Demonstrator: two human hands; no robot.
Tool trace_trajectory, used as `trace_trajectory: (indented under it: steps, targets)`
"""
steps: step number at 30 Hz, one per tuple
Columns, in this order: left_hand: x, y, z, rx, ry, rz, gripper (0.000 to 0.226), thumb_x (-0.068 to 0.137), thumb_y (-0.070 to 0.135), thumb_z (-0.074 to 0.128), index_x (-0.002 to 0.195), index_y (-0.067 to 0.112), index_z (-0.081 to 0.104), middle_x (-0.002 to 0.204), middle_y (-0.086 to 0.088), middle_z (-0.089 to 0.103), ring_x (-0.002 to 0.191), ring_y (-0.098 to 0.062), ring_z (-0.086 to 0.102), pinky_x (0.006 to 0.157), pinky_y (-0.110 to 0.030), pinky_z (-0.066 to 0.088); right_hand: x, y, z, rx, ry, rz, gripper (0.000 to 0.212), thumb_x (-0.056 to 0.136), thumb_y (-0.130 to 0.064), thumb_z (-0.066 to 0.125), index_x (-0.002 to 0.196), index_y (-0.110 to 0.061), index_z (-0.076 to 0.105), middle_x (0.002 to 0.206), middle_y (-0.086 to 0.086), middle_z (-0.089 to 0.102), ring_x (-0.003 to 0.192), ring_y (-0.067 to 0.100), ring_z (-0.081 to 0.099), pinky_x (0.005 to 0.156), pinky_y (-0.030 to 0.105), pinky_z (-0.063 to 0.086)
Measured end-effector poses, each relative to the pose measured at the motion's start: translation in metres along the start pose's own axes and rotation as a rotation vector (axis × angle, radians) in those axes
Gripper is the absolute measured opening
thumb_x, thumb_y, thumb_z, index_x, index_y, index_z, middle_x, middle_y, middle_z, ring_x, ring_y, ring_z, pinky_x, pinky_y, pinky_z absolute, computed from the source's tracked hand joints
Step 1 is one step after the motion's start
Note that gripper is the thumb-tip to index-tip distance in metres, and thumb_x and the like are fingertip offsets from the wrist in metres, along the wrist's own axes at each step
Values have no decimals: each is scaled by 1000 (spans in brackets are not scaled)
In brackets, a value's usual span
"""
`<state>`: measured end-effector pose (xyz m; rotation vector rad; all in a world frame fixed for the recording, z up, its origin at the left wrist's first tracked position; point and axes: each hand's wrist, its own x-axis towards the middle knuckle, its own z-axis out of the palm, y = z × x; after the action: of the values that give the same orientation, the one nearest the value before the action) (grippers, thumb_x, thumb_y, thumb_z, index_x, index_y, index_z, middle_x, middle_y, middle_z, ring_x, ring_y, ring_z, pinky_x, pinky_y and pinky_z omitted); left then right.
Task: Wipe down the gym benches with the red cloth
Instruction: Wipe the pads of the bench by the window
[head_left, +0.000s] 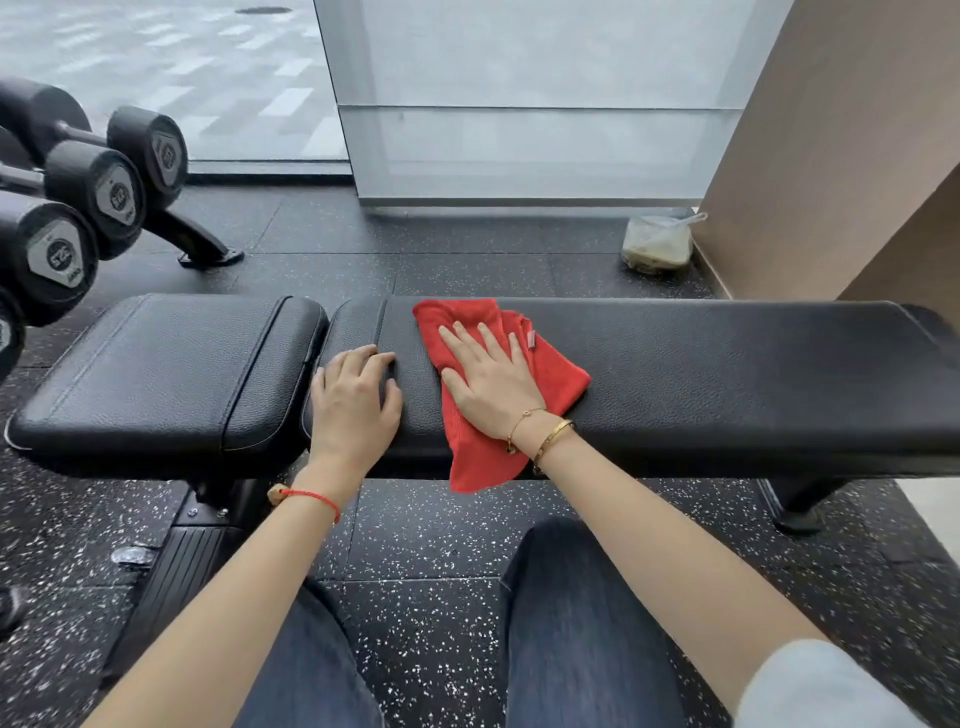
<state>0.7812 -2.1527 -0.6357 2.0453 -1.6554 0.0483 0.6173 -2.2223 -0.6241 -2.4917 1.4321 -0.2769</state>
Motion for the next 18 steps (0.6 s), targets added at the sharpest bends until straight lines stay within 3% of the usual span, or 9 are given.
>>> trace_trajectory:
  steps: [3, 5, 8, 12, 18]
  targets:
    - [-4, -4, -5, -15, -2, 8, 35, 92, 18, 58, 125, 10, 63, 135, -9, 58, 129, -29, 49, 111, -45, 34, -7, -16, 4, 123, -3, -49, 54, 103, -43, 28, 154, -31, 17, 162, -10, 14, 151, 14, 4, 122, 45, -6]
    - [-6, -6, -7, -37, 7, 5, 34, 91, 17, 59, 124, 9, 64, 133, -9, 59, 128, -29, 49, 109, -45, 36, -12, -14, -1, 277, 103, -12, 52, 103, -41, 31, 153, -26, 25, 161, -5, 20, 150, 15, 10, 122, 43, -1]
    - [-9, -8, -8, -52, 12, 9, 34, 90, 15, 59, 123, 8, 64, 132, -9, 60, 127, -30, 50, 109, -45, 36, -21, 10, -11, 189, 266, 150, 64, 99, -49, 36, 152, -16, 24, 161, 3, 21, 150, 19, 10, 123, 43, 2]
    - [-10, -6, -4, -35, 45, 2, 32, 90, 16, 58, 121, 9, 64, 130, -9, 61, 126, -30, 51, 107, -46, 37, -26, 40, -18, 48, 94, 347, 87, 89, -68, 42, 152, -11, 22, 162, 10, 14, 150, 28, 5, 122, 47, 2]
    - [-11, -5, 4, -37, 114, -9, 30, 87, 11, 60, 117, 8, 66, 125, -9, 62, 121, -31, 52, 107, -48, 36, -21, 30, -7, 158, 233, 178, 55, 86, -54, 60, 125, -16, 54, 143, 3, 47, 143, 23, 29, 122, 44, 7]
